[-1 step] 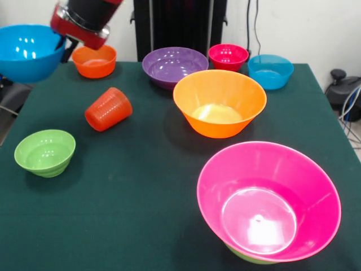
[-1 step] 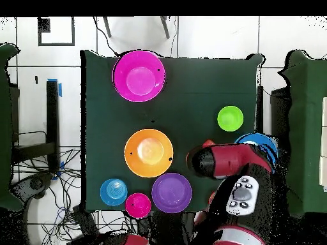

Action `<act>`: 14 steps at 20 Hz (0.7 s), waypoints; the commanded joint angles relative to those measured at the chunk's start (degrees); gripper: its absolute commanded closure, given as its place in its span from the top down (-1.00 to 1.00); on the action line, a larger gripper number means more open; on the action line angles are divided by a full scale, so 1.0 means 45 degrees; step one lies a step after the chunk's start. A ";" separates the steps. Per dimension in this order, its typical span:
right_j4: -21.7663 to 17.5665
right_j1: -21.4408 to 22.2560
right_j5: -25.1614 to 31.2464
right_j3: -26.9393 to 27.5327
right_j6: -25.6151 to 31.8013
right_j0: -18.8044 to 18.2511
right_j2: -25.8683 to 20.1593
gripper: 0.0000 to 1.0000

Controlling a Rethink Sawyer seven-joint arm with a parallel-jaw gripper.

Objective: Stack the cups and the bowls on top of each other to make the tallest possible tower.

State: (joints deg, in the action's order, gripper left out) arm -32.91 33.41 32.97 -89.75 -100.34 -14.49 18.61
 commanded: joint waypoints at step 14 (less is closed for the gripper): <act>0.2105 0.2856 0.5574 0.0910 0.6025 -0.2655 -0.6450 -1.00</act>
State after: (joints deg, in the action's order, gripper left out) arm -26.97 44.69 52.29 -88.02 -90.66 -25.58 2.12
